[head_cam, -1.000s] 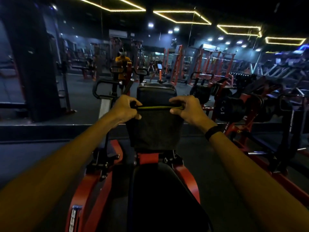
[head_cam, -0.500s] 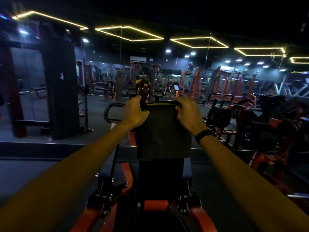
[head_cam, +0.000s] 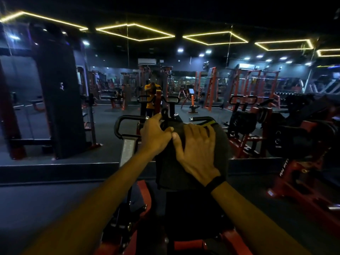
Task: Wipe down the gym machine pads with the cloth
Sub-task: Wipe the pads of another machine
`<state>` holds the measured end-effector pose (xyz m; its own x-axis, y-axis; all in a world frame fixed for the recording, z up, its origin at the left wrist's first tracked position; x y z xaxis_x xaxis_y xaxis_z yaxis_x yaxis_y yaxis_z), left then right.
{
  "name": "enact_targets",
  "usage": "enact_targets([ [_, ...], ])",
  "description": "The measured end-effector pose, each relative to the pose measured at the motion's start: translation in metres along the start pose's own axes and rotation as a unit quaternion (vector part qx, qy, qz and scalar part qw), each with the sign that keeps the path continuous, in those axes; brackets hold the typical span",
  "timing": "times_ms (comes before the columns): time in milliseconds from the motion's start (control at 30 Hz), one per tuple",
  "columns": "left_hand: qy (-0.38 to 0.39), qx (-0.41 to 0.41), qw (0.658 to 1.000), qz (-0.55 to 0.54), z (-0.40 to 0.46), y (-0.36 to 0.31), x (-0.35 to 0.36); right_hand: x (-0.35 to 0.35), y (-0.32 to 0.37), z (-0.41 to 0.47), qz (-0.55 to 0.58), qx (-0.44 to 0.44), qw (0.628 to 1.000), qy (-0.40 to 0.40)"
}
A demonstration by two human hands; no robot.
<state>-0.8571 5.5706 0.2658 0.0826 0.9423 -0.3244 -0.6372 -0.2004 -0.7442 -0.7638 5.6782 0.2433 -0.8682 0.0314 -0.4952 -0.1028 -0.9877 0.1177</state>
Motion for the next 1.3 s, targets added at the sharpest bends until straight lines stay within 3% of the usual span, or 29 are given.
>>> enact_targets([
  [200, -0.029, -0.051, 0.989, -0.135, -0.007, 0.027, -0.002, 0.008, 0.008, 0.009, -0.038, -0.026, 0.999, 0.026],
  [300, -0.041, -0.047, 0.984, -0.166, -0.006, 0.022, 0.006, 0.000, -0.009, 0.009, -0.017, -0.048, 0.999, -0.001],
  [433, -0.039, 0.007, 0.985, -0.166, 0.000, 0.001, 0.009, -0.011, -0.042, 0.009, 0.015, -0.012, 1.000, -0.015],
  [633, 0.005, 0.100, 0.987, -0.122, -0.002, -0.019, 0.022, -0.026, -0.092, -0.010, 0.125, 0.119, 0.983, -0.061],
  [733, 0.037, 0.140, 0.986, -0.077, -0.011, -0.025, 0.045, -0.019, -0.104, -0.034, 0.236, 0.236, 0.939, -0.079],
  [867, 0.006, 0.181, 0.982, -0.057, -0.016, -0.022, 0.053, -0.001, -0.101, -0.074, 0.318, 0.329, 0.885, -0.086],
  [1300, 0.016, 0.185, 0.982, -0.025, -0.013, -0.015, 0.054, 0.048, -0.087, -0.229, 0.251, 0.467, 0.846, -0.054],
])
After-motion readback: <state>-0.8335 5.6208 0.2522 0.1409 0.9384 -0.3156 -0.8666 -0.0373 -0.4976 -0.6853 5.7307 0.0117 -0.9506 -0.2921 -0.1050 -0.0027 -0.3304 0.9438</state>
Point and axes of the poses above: each hand's wrist, its own z-axis towards the middle knuckle, its own x-axis out of the palm, y = z × x, the point moved 5 cm from there along z, towards the middle knuckle, and after that the axes turned 1 degree about y, right-handed, at the moved point
